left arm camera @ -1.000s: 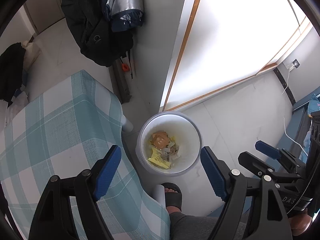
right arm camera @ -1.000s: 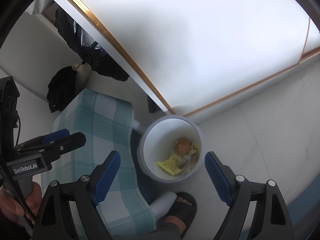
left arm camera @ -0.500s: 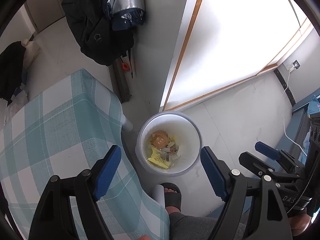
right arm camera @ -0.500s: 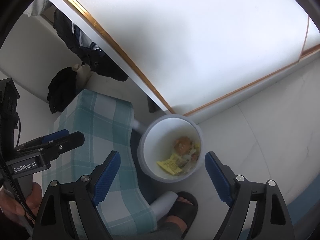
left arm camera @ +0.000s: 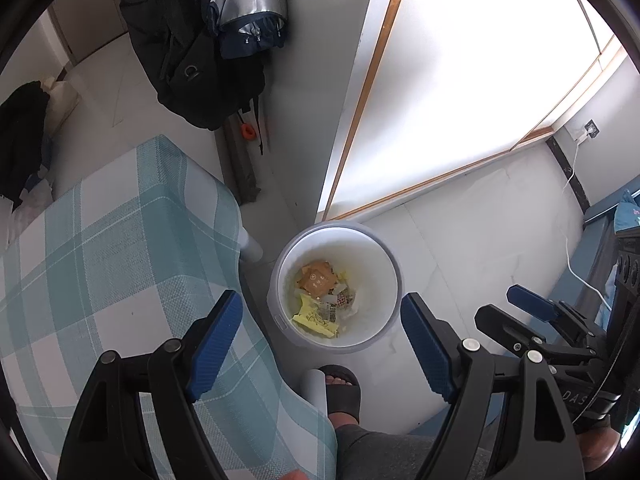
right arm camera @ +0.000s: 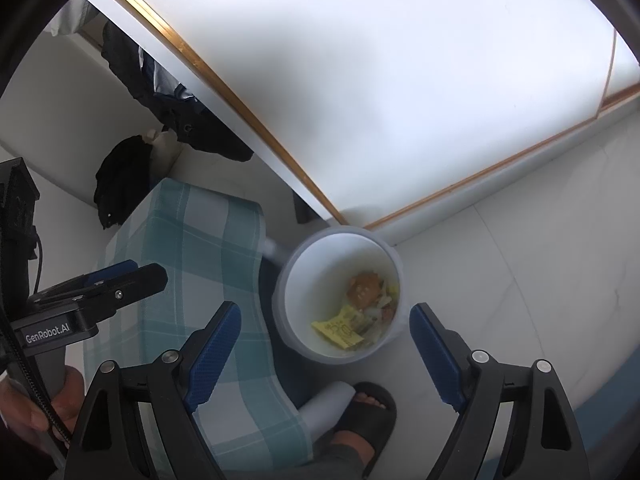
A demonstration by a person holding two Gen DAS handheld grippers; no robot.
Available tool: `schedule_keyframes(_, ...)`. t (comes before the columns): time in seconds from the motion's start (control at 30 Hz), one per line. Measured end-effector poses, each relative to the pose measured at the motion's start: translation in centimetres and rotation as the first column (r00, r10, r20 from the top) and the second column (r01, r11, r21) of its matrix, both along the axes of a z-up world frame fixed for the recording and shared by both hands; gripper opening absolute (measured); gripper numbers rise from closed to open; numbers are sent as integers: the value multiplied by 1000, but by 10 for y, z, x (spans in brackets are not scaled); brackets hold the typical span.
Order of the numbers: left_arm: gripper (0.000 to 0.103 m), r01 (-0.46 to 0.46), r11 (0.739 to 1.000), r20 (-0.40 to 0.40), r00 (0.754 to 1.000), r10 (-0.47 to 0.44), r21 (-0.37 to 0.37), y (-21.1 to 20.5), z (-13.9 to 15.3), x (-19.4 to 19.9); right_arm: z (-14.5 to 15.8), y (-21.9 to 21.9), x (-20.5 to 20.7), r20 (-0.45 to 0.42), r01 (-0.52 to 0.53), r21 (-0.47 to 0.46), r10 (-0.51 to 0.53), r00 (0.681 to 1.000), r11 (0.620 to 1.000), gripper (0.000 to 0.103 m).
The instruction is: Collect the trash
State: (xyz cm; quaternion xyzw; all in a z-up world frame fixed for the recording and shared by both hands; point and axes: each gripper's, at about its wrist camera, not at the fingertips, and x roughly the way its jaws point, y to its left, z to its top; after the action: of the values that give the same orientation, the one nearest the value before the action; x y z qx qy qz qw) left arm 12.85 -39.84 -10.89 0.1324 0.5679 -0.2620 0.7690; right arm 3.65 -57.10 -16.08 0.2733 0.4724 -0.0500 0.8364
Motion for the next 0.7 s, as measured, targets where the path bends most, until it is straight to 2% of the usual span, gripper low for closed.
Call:
schedule_keyframes(0.53, 79, 14, 1000, -8, 1000, -15, -12, -2, -2, 0, -1, -1, 1, -2, 0, 2, 0, 1000, 1000, 86)
schedule_keyframes(0.7, 79, -7, 1000, -4, 1000, 7, -10, -2, -3, 2, -2, -2, 2, -2, 0, 6, 0, 1000, 1000, 86)
